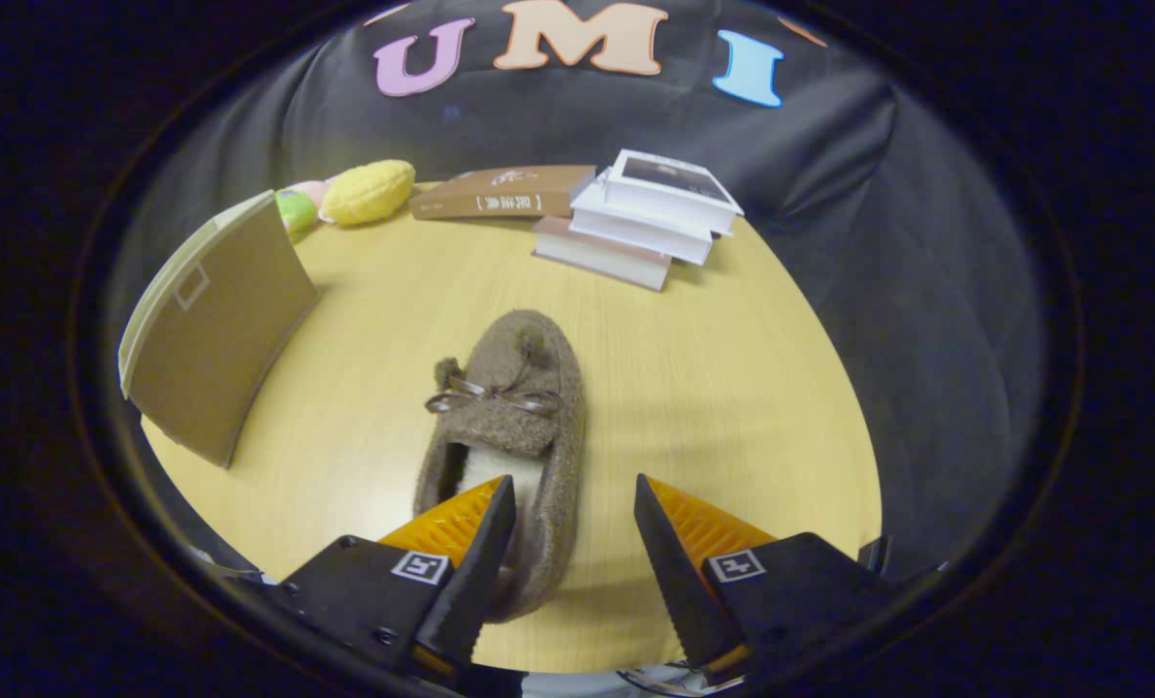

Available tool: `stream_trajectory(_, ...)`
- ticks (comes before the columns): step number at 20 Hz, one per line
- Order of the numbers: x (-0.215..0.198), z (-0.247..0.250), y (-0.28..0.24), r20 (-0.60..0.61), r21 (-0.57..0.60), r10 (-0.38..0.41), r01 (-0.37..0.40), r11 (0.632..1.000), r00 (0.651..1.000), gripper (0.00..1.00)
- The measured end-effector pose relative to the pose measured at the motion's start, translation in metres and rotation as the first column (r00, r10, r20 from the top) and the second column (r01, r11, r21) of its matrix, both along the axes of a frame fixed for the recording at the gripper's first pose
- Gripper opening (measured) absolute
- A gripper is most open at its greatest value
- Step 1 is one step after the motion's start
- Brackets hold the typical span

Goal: Open the storage box then place both shoes into the box .Put the left shoe in first, then the right shoe, with the right side of both shoes facing outward in a uniform manner.

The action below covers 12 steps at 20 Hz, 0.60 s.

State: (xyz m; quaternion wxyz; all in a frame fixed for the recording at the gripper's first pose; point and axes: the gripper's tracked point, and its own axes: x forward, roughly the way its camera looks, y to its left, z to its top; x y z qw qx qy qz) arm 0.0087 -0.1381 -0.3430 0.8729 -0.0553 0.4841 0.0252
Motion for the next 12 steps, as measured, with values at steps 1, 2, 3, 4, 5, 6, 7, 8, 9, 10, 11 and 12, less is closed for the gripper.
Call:
stream_trajectory(1,0.000,-0.005,0.005,-0.025,0.021,0.003,-0.002,1.000,1.000,0.73)
stream_trajectory(2,0.001,-0.010,0.006,-0.046,0.036,-0.001,0.002,0.999,0.999,0.62)
stream_trajectory(3,0.000,-0.013,0.009,-0.069,0.054,-0.005,0.009,0.999,0.998,0.51)
stream_trajectory(4,0.001,-0.016,0.012,-0.084,0.069,-0.015,0.021,0.997,0.996,0.40)
stream_trajectory(5,0.001,-0.016,0.010,-0.093,0.066,-0.031,0.037,0.997,0.995,0.28)
stream_trajectory(6,0.000,-0.016,0.013,-0.104,0.079,-0.038,0.047,0.996,0.994,0.17)
stream_trajectory(7,0.000,-0.014,0.012,-0.111,0.092,-0.057,0.068,0.993,0.992,0.06)
stream_trajectory(8,0.000,-0.012,0.014,-0.116,0.120,-0.089,0.103,0.987,0.989,0.06)
stream_trajectory(9,0.002,-0.007,0.015,-0.119,0.154,-0.121,0.139,0.978,0.985,0.06)
stream_trajectory(10,0.003,-0.002,0.016,-0.121,0.183,-0.149,0.170,0.968,0.981,0.06)
stream_trajectory(11,0.003,0.004,0.016,-0.124,0.204,-0.158,0.181,0.962,0.980,0.06)
stream_trajectory(12,0.003,0.009,0.017,-0.122,0.213,-0.165,0.188,0.959,0.979,0.06)
